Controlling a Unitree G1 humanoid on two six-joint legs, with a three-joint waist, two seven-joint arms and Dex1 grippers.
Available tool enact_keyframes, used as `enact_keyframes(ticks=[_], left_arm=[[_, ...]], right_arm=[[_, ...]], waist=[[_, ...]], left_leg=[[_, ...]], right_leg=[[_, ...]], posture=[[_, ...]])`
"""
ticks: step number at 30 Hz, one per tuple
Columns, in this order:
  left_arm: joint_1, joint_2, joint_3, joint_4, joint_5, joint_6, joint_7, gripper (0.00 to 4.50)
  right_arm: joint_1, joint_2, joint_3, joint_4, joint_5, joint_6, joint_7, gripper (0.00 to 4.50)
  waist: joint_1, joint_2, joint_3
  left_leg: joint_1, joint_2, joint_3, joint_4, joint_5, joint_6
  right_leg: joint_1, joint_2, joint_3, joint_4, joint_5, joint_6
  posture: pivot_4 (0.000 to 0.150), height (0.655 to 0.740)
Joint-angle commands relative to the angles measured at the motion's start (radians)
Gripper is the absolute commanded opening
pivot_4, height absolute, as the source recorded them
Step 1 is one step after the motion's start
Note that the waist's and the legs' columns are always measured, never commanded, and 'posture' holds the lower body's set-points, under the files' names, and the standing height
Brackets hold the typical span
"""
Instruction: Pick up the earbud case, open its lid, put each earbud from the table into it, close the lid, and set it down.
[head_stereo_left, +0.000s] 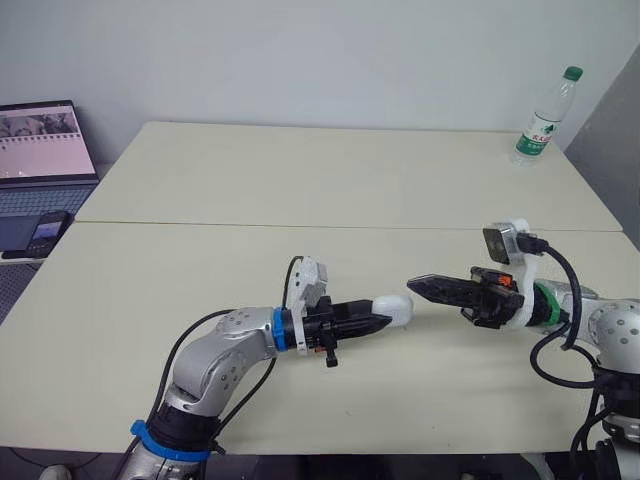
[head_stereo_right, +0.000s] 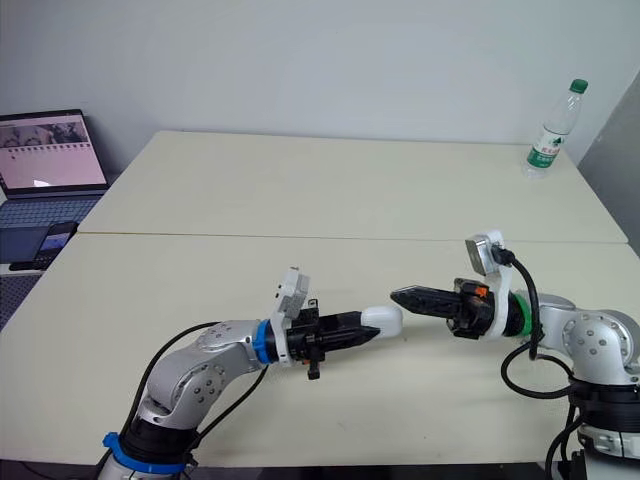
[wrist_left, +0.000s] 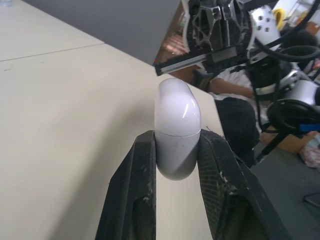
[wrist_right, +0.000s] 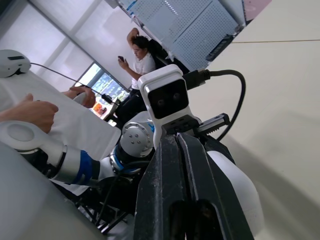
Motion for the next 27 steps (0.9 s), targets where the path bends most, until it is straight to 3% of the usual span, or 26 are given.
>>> enact_keyframes(ticks=[1, 4, 10, 15, 21, 27], left_arm=[[-0.039, -0.013, -0.021, 0.011, 0.070, 0.007, 0.084, 0.81], [-0.068, -0.035, -0.034, 0.037, 0.117, 0.046, 0.167, 0.81], [-0.166, -0.096, -0.007, 0.089, 0.037, 0.327, 0.258, 0.81], [-0.301, -0.180, 0.040, 0.229, -0.015, 0.534, 0.313, 0.81], [-0.404, -0.212, 0.067, 0.371, 0.008, 0.593, 0.333, 0.81], [-0.398, -0.184, 0.067, 0.360, -0.005, 0.592, 0.291, 2.76]], right_arm=[[0.026, -0.014, -0.001, -0.017, -0.105, -0.089, -0.048, 0.02], [0.065, -0.043, 0.044, -0.031, -0.269, -0.217, -0.059, 0.02], [0.138, -0.074, 0.065, -0.054, -0.459, -0.399, -0.072, 0.02], [0.157, -0.061, 0.023, -0.053, -0.493, -0.439, -0.102, 0.02], [0.188, -0.067, 0.027, -0.077, -0.514, -0.461, -0.114, 0.02], [0.221, -0.075, 0.023, -0.118, -0.532, -0.479, -0.117, 0.00]], waist=[[0.000, 0.000, 0.000], [0.000, 0.000, 0.000], [0.001, 0.000, 0.000], [0.000, -0.001, 0.000], [0.000, -0.001, 0.000], [0.001, -0.001, 0.000]], left_leg=[[0.000, 0.000, 0.000, 0.000, 0.000, 0.000], [-0.001, 0.000, 0.000, 0.000, 0.000, 0.000], [-0.001, -0.001, 0.000, 0.000, 0.000, 0.000], [-0.001, -0.001, -0.001, 0.000, 0.000, 0.000], [0.000, -0.001, 0.000, 0.000, 0.000, 0.000], [0.000, -0.001, 0.000, -0.001, 0.000, -0.001]], right_leg=[[0.000, 0.000, 0.000, 0.000, 0.000, 0.000], [0.000, 0.000, 0.000, -0.001, 0.000, 0.000], [0.000, 0.000, 0.000, -0.001, -0.001, 0.001], [0.000, 0.000, 0.000, 0.000, -0.001, 0.001], [0.000, 0.001, 0.000, 0.001, -0.001, 0.001], [0.000, 0.000, 0.000, 0.001, -0.001, 0.001]], posture=[[0.150, 0.7362], [0.150, 0.7362], [0.150, 0.7362], [0.150, 0.7362], [0.150, 0.7362], [0.150, 0.7362]])
